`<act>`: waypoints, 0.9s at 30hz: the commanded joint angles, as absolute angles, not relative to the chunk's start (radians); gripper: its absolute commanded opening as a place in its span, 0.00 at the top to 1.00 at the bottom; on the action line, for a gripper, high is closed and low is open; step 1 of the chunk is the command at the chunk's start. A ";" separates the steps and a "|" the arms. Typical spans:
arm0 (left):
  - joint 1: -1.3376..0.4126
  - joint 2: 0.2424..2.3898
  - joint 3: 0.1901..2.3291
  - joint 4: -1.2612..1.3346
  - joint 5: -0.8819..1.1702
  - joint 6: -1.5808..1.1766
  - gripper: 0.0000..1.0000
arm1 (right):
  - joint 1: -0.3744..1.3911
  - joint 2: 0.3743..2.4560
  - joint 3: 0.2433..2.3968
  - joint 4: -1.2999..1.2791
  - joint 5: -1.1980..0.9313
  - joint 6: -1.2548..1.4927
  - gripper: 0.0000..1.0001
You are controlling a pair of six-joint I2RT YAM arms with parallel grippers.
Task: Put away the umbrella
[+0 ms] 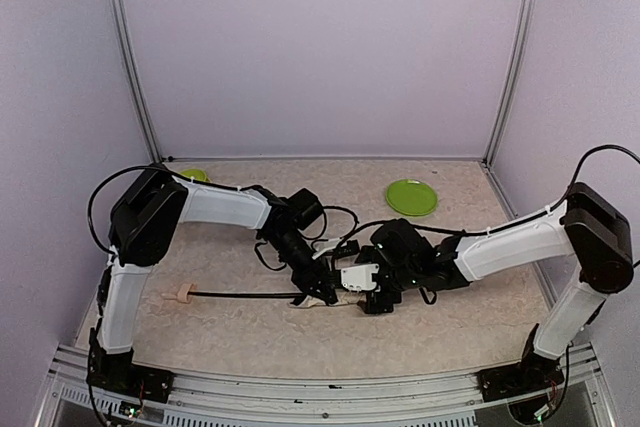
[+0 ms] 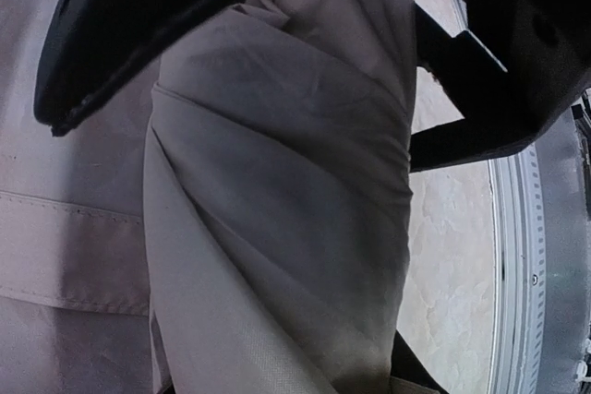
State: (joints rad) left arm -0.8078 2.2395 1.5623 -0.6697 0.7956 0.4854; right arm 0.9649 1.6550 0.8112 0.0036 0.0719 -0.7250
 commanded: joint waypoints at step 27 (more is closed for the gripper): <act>-0.621 2.044 1.338 -0.289 0.688 0.161 0.22 | 0.945 1.797 0.911 -0.359 -0.231 -0.470 1.00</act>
